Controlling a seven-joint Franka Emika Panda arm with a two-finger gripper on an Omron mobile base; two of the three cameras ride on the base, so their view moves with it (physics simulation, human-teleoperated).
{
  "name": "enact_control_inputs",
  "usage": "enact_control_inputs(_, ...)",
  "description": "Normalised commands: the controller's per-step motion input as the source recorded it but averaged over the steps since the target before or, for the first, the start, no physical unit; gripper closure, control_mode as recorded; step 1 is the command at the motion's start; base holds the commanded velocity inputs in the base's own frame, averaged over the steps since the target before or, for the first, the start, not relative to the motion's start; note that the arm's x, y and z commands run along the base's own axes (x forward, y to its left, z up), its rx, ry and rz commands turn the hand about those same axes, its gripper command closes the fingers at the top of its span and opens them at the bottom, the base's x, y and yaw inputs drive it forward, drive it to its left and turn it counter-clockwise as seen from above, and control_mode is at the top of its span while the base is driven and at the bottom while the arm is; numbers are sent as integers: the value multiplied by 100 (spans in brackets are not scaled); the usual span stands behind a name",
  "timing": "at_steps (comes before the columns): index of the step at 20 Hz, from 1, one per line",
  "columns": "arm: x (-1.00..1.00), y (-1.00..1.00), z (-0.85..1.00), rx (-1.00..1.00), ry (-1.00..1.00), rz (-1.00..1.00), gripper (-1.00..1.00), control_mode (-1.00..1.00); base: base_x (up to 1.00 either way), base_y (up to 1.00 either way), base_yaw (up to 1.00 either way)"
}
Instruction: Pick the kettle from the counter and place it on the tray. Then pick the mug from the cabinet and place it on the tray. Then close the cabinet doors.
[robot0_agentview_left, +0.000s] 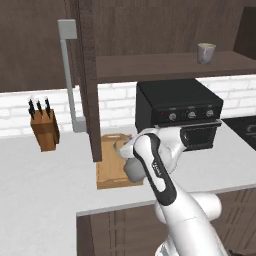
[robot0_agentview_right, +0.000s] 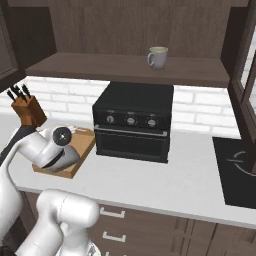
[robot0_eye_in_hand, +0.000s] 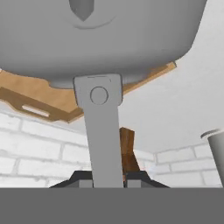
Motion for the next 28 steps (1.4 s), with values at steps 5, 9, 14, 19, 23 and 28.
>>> enact_control_inputs(5, 47, 31, 7, 1, 0, 0, 100, -100, 0, 0, 0)
enact_control_inputs(9, 52, 6, 19, 2, 0, 3, 100, -100, 0, 0, 0)
enact_control_inputs(14, 44, 0, 21, 2, 2, 6, 100, -100, 0, 0, 0)
enact_control_inputs(19, 56, 2, 0, 5, 3, 6, 100, -100, 0, 0, 0)
enact_control_inputs(23, 56, 8, -7, 7, 3, 5, 100, -100, 0, 0, 0)
enact_control_inputs(28, 48, 10, -5, 7, 0, 4, 100, -100, 0, 0, 0)
